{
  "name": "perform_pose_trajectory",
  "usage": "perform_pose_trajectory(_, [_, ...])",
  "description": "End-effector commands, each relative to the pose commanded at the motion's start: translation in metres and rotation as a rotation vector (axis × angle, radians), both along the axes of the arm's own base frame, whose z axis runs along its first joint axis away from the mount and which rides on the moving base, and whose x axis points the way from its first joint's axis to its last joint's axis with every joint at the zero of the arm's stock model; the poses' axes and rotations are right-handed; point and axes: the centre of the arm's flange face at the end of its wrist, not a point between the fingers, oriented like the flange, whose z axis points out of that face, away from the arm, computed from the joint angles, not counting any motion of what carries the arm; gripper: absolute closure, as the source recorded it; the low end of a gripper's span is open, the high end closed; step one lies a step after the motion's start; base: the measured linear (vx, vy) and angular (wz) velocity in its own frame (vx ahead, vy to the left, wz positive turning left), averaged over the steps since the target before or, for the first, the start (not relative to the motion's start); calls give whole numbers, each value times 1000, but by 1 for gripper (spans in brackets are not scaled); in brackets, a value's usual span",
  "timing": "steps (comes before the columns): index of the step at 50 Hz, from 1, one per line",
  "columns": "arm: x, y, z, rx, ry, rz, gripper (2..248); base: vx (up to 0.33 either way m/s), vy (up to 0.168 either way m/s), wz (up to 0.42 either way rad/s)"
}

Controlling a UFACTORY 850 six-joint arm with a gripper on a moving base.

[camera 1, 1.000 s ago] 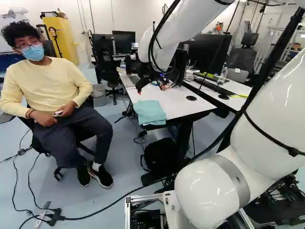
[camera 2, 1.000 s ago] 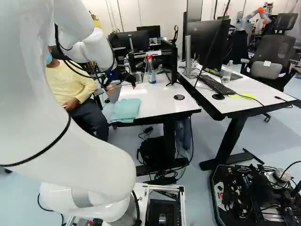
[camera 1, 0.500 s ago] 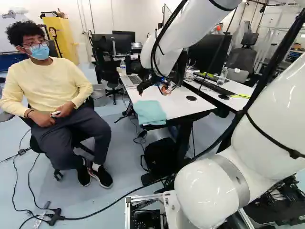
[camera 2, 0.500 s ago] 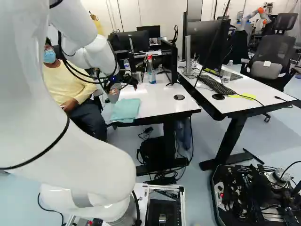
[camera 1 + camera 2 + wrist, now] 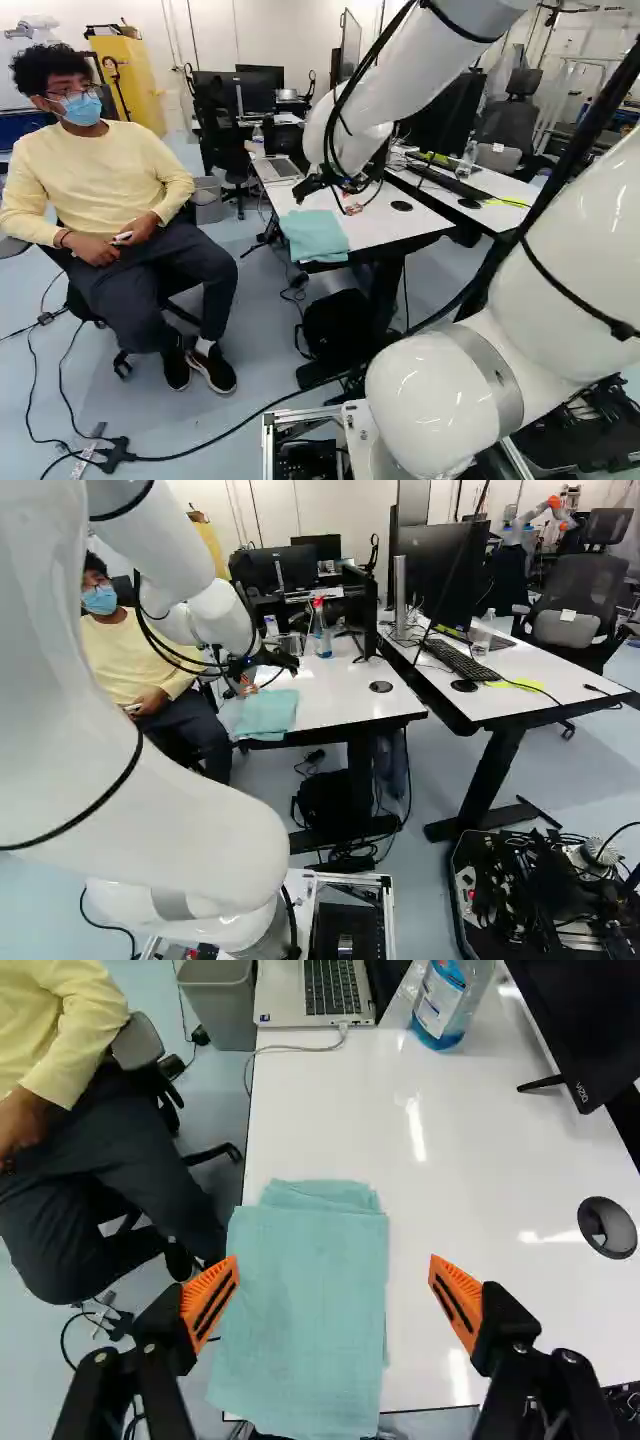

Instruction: Clean the table with the green towel

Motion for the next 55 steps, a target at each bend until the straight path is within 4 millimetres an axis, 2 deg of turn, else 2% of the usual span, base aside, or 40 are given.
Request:
perform_pose_trajectory(20, [-21,-17,-33,25,-110,-37,3,0,0,0])
perform_pose_trajectory(55, [-72,-44,-85,56,-309,-106,3,0,0,0])
